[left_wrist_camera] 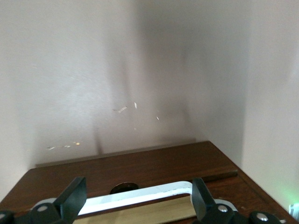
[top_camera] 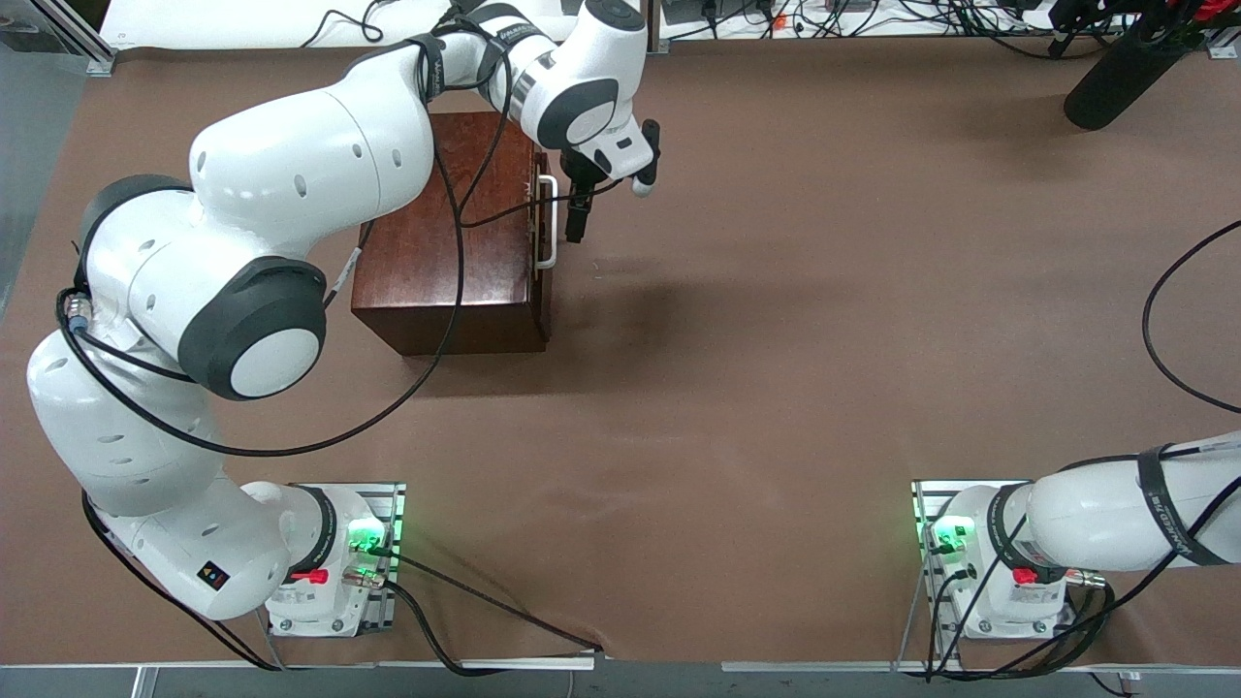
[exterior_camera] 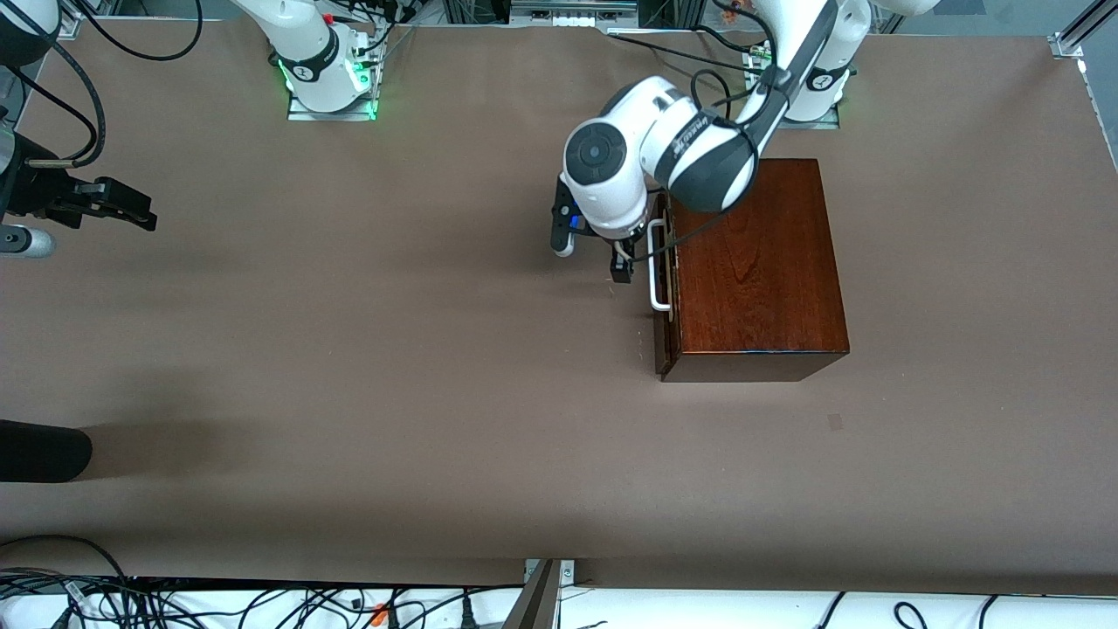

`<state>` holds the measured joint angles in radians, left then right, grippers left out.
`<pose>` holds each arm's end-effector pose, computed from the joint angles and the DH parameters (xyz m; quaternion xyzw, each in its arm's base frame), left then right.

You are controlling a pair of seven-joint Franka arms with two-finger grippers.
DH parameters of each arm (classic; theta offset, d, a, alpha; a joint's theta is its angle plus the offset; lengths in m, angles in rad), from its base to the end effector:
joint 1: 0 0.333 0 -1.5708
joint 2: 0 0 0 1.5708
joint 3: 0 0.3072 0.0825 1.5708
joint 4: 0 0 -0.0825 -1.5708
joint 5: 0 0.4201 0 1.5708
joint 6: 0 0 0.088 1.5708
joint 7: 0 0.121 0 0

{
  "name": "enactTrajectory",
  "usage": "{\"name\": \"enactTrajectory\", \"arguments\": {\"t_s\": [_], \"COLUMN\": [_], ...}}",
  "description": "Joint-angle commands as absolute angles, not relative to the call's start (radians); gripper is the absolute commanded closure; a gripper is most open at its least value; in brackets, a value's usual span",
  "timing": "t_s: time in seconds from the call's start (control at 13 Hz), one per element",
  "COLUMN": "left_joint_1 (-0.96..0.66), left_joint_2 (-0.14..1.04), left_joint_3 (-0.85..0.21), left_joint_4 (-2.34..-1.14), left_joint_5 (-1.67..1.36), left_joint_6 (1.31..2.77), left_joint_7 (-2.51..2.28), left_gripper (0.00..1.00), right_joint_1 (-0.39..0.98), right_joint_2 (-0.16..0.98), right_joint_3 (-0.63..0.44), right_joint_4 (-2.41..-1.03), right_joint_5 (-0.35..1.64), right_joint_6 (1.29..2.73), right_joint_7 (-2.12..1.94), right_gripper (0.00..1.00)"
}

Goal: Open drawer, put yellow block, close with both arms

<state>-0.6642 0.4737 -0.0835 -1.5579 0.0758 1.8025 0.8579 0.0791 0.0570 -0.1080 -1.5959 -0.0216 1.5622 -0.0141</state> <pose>0.5111 -0.4560 0.3190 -0.6826 0.7218 0.1140 0.0100 0.6016 -0.0186 0.5545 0.9989 -0.0070 -0.0455 0.0129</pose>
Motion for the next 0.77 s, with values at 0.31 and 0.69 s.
{"name": "enactTrajectory", "arguments": {"t_s": [0.31, 0.69], "left_joint_1": [-0.588, -0.450], "left_joint_2": [0.316, 0.281], "left_joint_3": [-0.071, -0.069], "left_joint_4": [-1.540, -1.384], "left_joint_5": [-0.008, 0.011], "left_joint_6": [1.685, 1.416], "left_joint_7": [0.553, 0.302], "left_gripper": [0.00, 0.00], "right_joint_1": [0.064, 0.064], "right_joint_2": [0.035, 0.035], "right_joint_3": [-0.091, -0.091], "right_joint_4": [-1.605, -1.605], "right_joint_5": [-0.034, -0.034], "right_joint_6": [1.562, 1.563], "right_joint_7": [-0.023, -0.023], "right_gripper": [0.00, 0.00]}}
